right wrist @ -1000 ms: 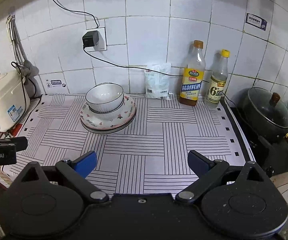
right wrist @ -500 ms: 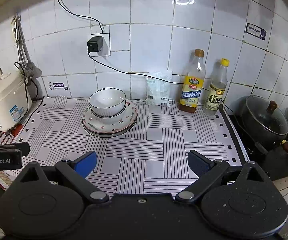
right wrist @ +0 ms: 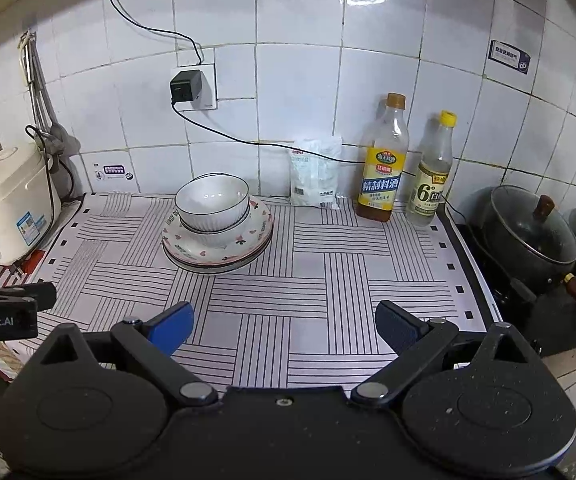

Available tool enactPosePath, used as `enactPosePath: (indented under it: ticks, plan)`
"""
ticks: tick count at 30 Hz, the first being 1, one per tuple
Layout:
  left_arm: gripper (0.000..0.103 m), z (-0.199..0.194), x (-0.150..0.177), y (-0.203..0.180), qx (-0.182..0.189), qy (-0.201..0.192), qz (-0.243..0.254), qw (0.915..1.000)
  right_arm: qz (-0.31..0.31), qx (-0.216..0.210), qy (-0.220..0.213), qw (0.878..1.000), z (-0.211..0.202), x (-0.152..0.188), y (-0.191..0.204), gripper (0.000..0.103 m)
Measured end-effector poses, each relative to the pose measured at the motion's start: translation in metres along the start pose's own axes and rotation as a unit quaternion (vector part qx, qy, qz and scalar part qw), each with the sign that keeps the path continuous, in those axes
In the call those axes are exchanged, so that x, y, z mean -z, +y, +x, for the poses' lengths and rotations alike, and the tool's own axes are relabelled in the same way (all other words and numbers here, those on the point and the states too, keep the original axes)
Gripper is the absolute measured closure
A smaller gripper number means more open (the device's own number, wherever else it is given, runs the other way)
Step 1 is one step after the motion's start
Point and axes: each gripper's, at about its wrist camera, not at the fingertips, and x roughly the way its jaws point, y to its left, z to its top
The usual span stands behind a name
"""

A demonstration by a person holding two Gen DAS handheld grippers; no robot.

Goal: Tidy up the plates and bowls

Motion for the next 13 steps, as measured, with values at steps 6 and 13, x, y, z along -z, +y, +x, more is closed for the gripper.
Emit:
enactPosePath:
  ticks: [6, 13]
  plan:
    - [0.002, 0.0013, 0.0017, 0.0005, -0.007, -0.004, 0.001, 1.0000, 0.003, 0.004, 0.003, 1.000, 0.0023, 0.0011, -0.0019, 0.004]
    - [0.002, 0.0006, 0.0023, 0.0015, -0.004, -0.003, -0.001, 1.0000, 0.001, 0.006, 0.004, 1.000, 0.0039, 0.0016, -0.0031, 0.004]
